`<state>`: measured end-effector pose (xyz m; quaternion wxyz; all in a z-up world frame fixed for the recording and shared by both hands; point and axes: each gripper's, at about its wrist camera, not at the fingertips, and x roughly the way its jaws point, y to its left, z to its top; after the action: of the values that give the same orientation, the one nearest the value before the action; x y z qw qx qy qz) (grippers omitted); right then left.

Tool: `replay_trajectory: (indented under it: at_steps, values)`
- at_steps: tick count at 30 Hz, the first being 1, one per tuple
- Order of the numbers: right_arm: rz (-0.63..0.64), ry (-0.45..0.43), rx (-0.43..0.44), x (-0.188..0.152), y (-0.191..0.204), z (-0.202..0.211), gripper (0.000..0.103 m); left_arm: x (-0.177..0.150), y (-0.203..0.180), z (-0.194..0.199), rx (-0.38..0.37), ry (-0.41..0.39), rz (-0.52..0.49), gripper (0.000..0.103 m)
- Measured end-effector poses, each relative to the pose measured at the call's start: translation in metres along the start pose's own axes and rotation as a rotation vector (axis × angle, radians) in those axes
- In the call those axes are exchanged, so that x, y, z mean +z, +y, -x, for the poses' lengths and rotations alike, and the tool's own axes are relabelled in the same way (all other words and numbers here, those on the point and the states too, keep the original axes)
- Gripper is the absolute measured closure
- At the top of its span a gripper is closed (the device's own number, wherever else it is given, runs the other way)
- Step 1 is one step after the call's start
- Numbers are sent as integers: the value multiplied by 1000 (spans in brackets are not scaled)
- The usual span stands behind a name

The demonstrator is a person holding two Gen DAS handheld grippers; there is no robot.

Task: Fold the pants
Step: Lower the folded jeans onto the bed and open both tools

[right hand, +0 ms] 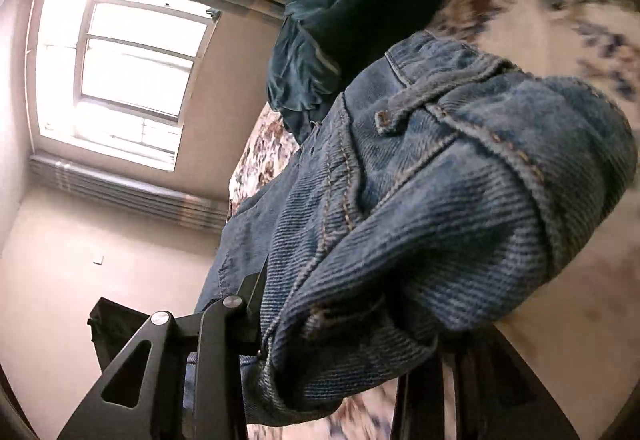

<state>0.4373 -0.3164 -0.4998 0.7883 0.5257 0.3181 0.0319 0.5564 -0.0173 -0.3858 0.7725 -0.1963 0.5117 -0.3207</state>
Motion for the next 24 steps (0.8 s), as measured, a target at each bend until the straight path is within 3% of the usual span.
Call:
replay_trajectory:
  at_steps: [3, 5, 9, 11, 13, 14, 15, 16, 17, 19, 20, 24]
  values:
    - [15, 21, -22, 0, -9, -75, 65, 26, 54, -31, 26, 28, 8, 77]
    - [9, 78, -76, -3, -23, -121, 64, 27, 99, -61, 57, 90, 58, 77]
    - [55, 156, -135, -16, -32, -155, 61, 8, 149, -88, 66, 157, 111, 74]
    - [73, 197, -159, -9, -27, -160, 54, 2, 149, -82, 66, 149, 115, 70]
    - [60, 257, -198, -6, -25, -160, 44, -1, 141, -74, 125, 156, 124, 66]
    - [61, 299, -231, -2, -20, -159, 34, 0, 136, -69, 167, 156, 129, 63]
    - [75, 312, -251, 2, -13, -159, 13, -1, 124, -64, 244, 166, 112, 57]
    - [117, 314, -313, -2, -4, -152, 8, -2, 116, -60, 286, 162, 91, 55]
    - [171, 309, -377, -4, 10, -144, 8, -2, 106, -54, 346, 156, 60, 50]
    - [290, 294, -501, -3, 40, -131, 8, 0, 79, -39, 482, 122, -14, 18]
    - [364, 277, -601, -3, 55, -126, 8, -1, 74, -34, 513, 107, -35, 16]
    - [462, 205, -721, 10, 94, -97, 7, -7, 29, -12, 638, 81, -135, 6]
